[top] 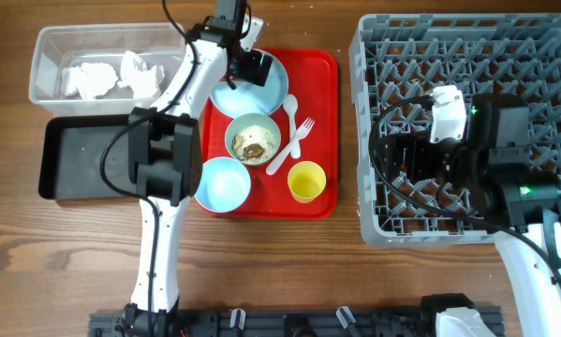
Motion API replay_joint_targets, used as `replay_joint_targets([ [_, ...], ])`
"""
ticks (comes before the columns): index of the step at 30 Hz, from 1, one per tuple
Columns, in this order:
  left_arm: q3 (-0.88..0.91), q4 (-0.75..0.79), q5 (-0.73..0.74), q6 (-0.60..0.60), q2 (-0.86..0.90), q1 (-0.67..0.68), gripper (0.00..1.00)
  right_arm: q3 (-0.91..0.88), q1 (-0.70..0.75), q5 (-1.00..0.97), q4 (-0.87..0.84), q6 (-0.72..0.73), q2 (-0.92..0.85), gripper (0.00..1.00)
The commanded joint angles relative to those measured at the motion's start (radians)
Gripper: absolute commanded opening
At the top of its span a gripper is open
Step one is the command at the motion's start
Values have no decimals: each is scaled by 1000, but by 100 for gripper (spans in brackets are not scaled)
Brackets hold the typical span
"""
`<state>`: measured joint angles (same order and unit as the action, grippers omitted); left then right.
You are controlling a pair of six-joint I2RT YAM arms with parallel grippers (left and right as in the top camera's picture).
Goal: Sort waste into correct bins and load items into the dishwasher rack
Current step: 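Grasp the red snack wrapper with the left gripper, drop it in the clear bin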
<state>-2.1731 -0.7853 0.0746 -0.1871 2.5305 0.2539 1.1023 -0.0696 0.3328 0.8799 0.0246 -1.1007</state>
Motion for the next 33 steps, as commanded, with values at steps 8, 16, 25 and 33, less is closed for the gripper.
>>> replay_joint_targets([
  [8, -21, -164, -5, 101, 14, -9, 4, 21, -3, 6, 1, 4, -68, 100],
  [16, -169, -308, -25, 274, -358, -200, 4, 21, -3, 6, -7, 4, -74, 100],
  [25, -135, -340, -20, 274, -219, -352, 91, 21, -3, 6, -16, 4, -74, 100],
  [33, -135, -565, 204, 275, -513, -325, 95, 22, -3, 10, -11, 5, -73, 100],
])
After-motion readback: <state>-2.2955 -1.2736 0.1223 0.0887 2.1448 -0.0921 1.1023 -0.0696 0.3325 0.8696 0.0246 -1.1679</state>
